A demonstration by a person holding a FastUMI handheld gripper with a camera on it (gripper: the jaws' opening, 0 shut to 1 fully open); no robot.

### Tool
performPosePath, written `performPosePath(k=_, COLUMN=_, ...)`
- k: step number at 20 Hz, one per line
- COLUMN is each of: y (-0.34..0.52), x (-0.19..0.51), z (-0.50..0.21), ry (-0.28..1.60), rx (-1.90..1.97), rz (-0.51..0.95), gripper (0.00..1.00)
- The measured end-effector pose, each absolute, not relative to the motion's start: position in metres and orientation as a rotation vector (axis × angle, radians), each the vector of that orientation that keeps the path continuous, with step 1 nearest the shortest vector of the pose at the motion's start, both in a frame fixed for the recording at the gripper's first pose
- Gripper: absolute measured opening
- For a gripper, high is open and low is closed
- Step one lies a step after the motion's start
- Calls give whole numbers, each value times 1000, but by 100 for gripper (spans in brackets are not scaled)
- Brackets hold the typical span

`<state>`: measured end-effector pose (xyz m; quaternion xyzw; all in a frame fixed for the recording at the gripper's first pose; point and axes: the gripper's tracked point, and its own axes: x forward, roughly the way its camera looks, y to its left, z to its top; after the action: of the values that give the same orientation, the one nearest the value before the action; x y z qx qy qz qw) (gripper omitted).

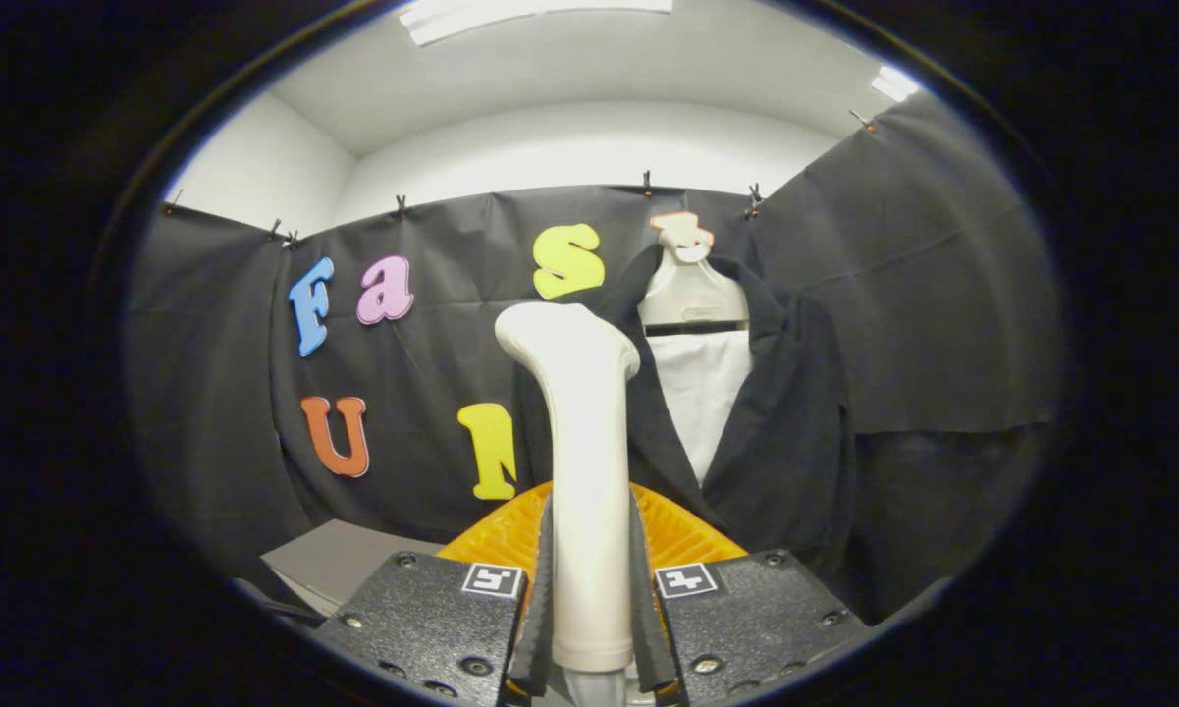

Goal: Iron the clothes twice with a garment steamer, once on the left side and once on the right side.

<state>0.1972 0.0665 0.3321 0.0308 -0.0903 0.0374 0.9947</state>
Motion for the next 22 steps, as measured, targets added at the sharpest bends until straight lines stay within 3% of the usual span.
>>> performPosePath(k=10, y=51, x=243, z=313, ry=-117, rx=41, rz=71, gripper=36)
performPosePath(k=22, y=33, x=244, z=259, ry=-18, rx=6, rz=27, gripper=36)
